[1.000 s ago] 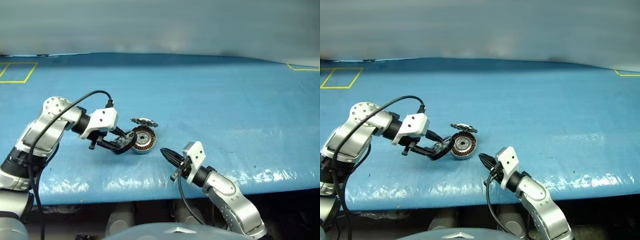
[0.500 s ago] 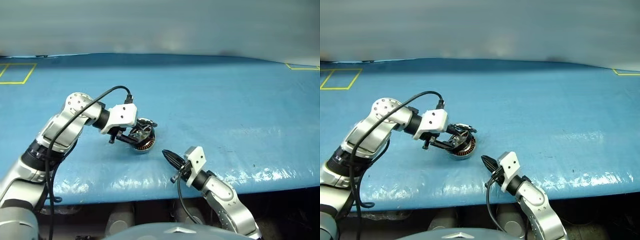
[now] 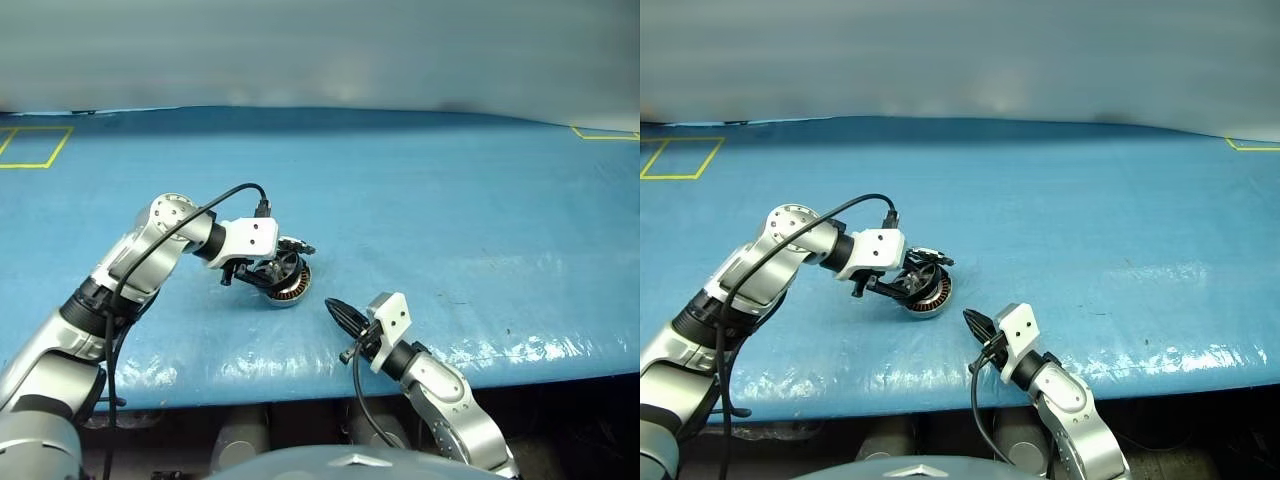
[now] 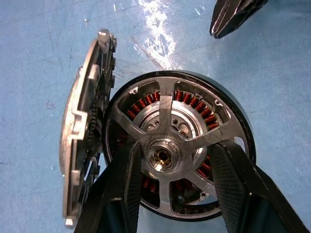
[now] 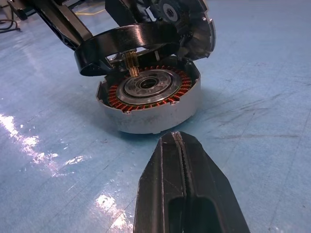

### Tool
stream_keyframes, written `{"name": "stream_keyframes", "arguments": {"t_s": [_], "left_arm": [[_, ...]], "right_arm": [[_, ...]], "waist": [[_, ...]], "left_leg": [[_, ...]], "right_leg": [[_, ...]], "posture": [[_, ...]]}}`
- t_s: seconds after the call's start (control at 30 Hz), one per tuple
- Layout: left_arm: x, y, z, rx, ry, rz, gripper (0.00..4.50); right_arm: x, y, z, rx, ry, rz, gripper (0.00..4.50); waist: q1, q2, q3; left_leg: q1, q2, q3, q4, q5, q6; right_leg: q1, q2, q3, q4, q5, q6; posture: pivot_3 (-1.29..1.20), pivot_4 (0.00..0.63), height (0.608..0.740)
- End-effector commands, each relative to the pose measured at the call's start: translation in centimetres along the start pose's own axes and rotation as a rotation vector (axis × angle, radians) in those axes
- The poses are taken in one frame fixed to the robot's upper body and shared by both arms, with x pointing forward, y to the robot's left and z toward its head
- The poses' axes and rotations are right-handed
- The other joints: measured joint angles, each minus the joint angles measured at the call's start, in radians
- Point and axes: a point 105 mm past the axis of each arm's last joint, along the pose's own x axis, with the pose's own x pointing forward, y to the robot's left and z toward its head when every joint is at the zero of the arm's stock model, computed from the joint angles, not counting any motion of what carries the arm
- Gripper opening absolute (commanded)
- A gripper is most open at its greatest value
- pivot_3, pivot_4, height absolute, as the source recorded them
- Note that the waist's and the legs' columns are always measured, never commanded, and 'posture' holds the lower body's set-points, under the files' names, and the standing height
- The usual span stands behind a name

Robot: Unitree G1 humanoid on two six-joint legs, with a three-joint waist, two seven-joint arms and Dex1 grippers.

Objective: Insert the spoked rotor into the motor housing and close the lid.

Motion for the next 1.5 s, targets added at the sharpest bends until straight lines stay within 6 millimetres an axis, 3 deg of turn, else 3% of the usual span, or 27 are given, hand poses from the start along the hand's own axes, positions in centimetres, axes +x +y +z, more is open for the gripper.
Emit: {"name": "stream_keyframes", "arguments": {"t_s": [0.03,1.0,1.27,1.5], "left_arm": [[-0.5,0.8,0.9,0.042,-0.013,0.032,1.81],[0.8,0.6,0.0,0.102,0.070,-0.030,1.81],[0.8,0.8,0.6,0.111,0.052,-0.027,4.31],[0.4,0.5,1.4,0.100,0.008,-0.033,4.33]], "right_arm": [[0.1,0.1,1.1,-0.025,-0.049,0.010,0.00],[0.1,-0.3,0.8,-0.038,-0.024,-0.016,0.00],[0.1,-0.4,0.7,-0.040,-0.023,-0.022,0.00],[0.1,-0.3,0.6,-0.037,-0.018,-0.019,0.00]], "waist": [[0.000,0.000,0.000],[0.000,0.000,0.000],[-0.001,0.000,0.000],[0.000,0.000,0.000]], "left_leg": [[0.000,0.000,0.000,0.000,0.000,0.000],[0.000,0.000,0.000,0.000,0.000,0.000],[0.000,0.000,0.000,0.000,0.000,0.000],[0.000,0.000,0.000,0.000,0.000,0.000]], "right_leg": [[0.000,0.000,0.000,0.000,0.000,0.000],[0.000,0.000,0.000,0.000,0.000,0.000],[0.000,0.000,0.000,0.000,0.000,0.000],[0.000,0.000,0.000,0.000,0.000,0.000]], "posture": [[0.00,0.150,0.740],[0.00,0.150,0.740],[0.00,0.150,0.740],[0.00,0.150,0.740]]}}
